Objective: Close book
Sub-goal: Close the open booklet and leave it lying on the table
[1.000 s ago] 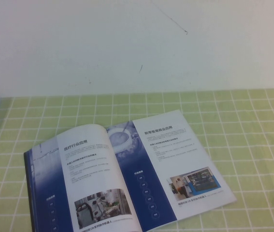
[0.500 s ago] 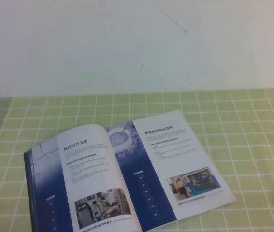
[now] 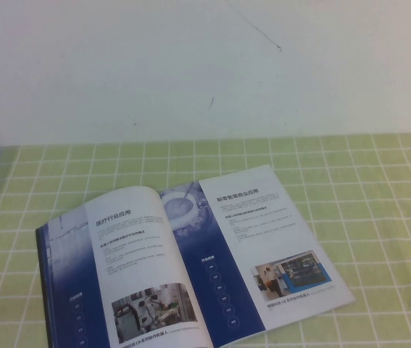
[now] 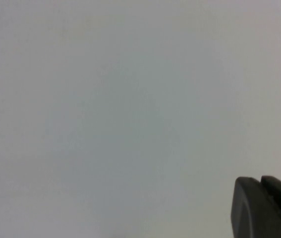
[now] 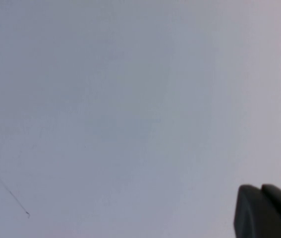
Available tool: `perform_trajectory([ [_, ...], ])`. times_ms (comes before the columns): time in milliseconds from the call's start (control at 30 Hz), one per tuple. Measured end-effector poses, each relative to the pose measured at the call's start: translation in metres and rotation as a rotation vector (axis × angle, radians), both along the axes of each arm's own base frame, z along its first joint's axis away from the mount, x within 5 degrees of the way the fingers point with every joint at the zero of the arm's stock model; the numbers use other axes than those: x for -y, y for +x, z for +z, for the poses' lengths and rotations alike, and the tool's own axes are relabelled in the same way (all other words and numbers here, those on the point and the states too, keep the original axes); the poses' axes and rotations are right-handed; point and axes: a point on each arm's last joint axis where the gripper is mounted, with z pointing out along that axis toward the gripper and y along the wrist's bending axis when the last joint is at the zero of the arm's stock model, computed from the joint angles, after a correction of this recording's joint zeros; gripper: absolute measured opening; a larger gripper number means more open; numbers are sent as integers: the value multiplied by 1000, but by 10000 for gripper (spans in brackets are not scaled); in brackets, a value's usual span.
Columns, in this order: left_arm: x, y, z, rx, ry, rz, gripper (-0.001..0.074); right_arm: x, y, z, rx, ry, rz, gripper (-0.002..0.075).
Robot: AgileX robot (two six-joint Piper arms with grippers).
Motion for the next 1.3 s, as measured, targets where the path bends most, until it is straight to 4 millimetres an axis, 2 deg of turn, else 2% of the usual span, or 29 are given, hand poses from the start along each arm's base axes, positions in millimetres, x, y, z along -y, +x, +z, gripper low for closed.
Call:
perform_trajectory([
  [133, -1, -2, 7, 75, -18, 5, -2, 1, 1, -2, -20, 24, 4, -3],
  [200, -2, -3, 10, 116, -77, 0, -2, 2, 3, -5, -93, 38, -2, -3],
  [267, -4, -4, 10, 118, -180, -12, -2, 3, 3, 1, -197, 59, -15, -3],
  [333, -4, -3, 10, 62, -248, -31, -2, 4, -1, 17, -270, 69, -30, -3],
  [433, 0, -6, 28, -25, -301, -85, -2, 6, -1, 48, -382, 79, -49, -3],
  [533, 4, -9, 60, -91, -288, -125, -2, 7, 7, 80, -512, 95, -56, -3],
  [667, 9, 1, 96, -219, -211, -136, -2, 1, 31, 110, -717, 45, 8, -3],
  [800, 13, 30, 103, -469, -101, -135, -2, -13, 70, 122, -895, -59, 178, -3],
  [900, 16, 52, 99, -632, -65, -146, -2, -28, 109, 113, -999, -104, 394, -3],
  [1033, 21, 76, 81, -839, -59, -184, -2, -46, 160, 81, -1068, -132, 644, -3],
  [1133, 25, 90, 68, -1016, -51, -221, -2, -61, 192, 52, -1130, -165, 715, -3],
  [1300, 27, 115, 42, -1216, -55, -232, -2, -108, 234, 3, -1227, -234, 762, -3],
])
